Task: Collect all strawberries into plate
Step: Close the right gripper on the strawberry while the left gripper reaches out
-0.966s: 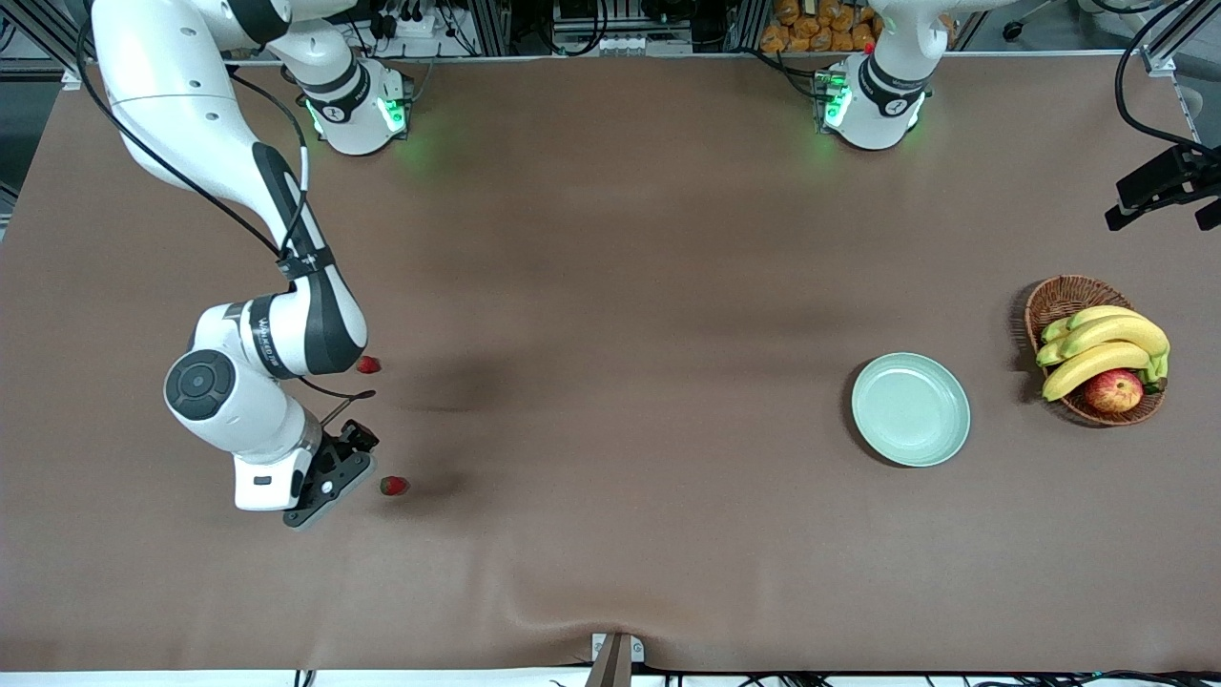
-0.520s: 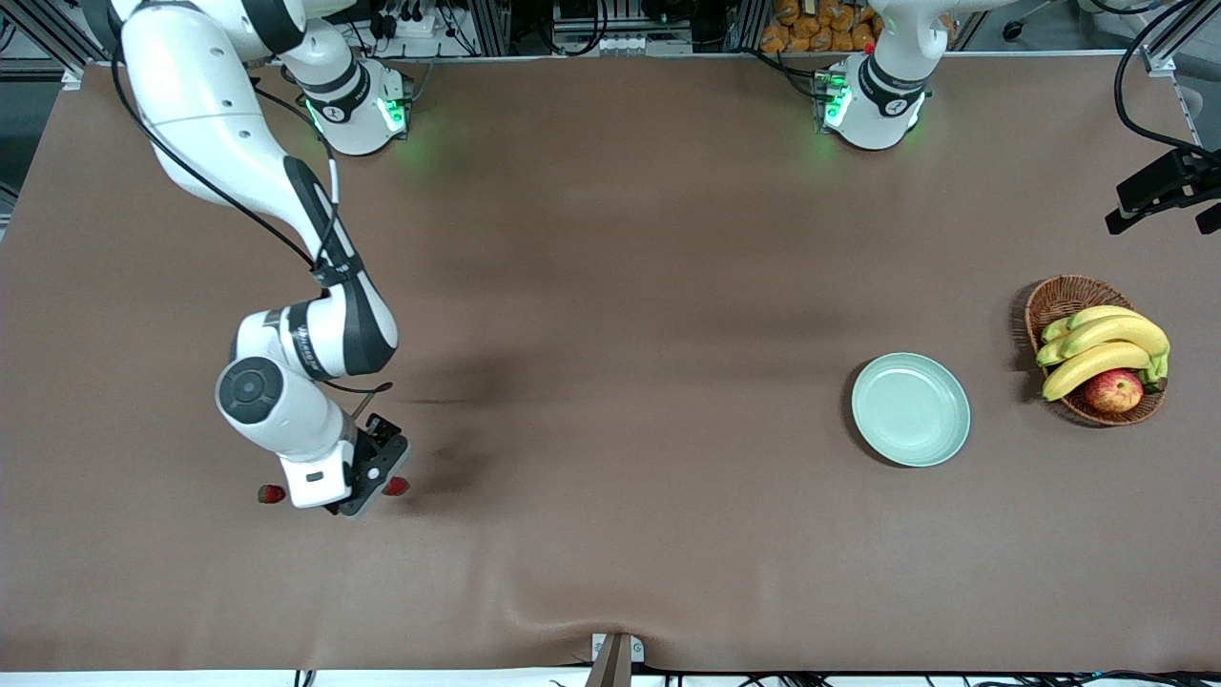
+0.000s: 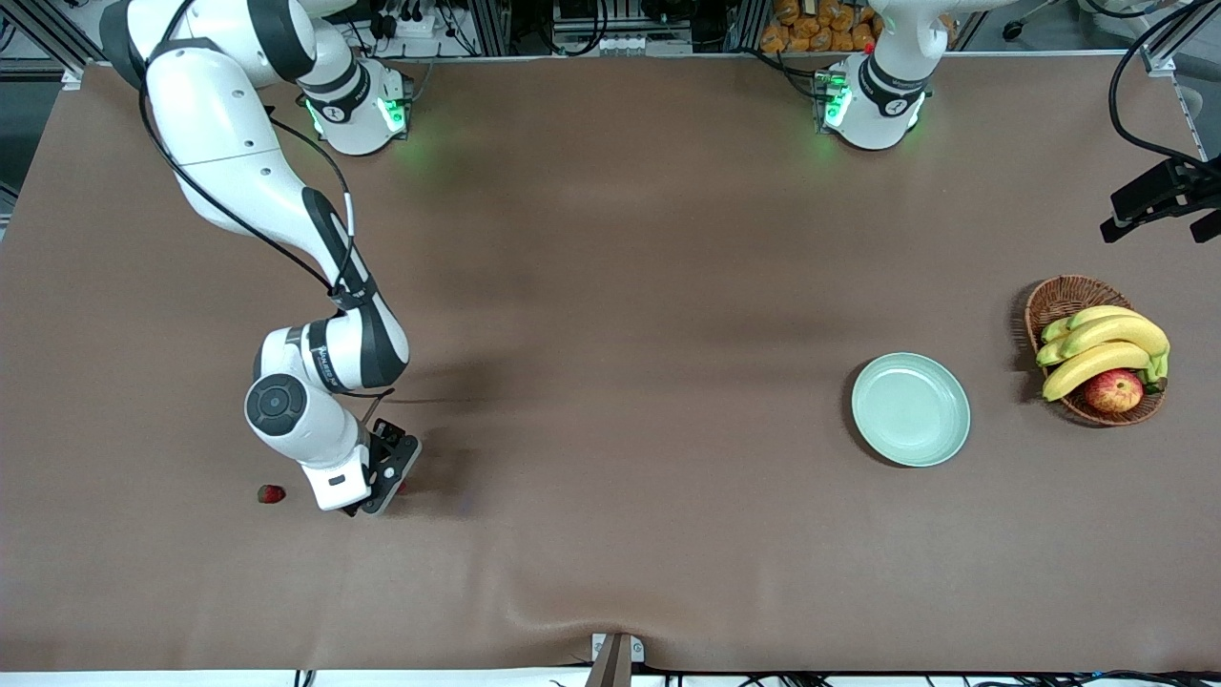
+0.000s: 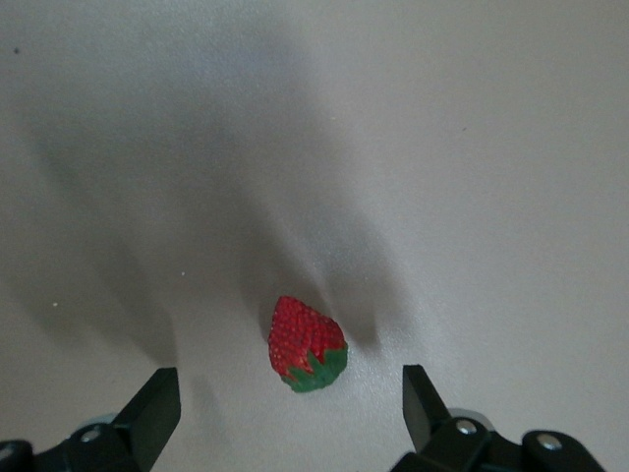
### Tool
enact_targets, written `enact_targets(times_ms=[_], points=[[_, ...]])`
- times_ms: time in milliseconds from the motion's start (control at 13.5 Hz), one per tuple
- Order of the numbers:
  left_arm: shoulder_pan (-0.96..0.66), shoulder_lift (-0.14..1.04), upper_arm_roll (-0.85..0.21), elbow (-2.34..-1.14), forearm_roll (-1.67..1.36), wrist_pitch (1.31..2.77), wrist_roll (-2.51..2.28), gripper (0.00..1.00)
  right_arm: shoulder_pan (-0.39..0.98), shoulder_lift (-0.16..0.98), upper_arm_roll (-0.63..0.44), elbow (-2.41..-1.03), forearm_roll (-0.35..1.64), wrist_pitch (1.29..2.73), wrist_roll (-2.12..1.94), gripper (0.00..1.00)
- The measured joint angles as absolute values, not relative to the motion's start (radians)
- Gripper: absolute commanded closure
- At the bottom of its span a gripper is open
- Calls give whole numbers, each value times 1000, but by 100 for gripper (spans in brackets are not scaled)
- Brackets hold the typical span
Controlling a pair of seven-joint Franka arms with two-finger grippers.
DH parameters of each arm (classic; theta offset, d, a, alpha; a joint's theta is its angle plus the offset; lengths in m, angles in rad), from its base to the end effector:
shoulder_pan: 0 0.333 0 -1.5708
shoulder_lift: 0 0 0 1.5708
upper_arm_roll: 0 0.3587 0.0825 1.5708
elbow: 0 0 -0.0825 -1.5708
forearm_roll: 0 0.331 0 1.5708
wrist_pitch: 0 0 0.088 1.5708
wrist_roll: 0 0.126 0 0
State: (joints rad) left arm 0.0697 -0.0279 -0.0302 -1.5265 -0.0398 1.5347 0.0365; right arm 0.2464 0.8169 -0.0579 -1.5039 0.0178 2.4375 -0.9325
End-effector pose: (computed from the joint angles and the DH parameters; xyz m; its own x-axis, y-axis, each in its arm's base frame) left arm 0.4890 0.0139 0.6774 0.9993 0.0015 0.0375 0.0001 -0.9993 0.0375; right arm 0.7040 0.1439 0.2389 0.4249 0.9040 0.0467 0.8971 -0.4274 0.1119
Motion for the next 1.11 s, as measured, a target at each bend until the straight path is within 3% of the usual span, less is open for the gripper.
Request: enact_targets(times_ms=[1115], points=[[59,16,-75,-1537,-40,1604,36,0,247,840,-54,-1504,30,2499,-934,0]])
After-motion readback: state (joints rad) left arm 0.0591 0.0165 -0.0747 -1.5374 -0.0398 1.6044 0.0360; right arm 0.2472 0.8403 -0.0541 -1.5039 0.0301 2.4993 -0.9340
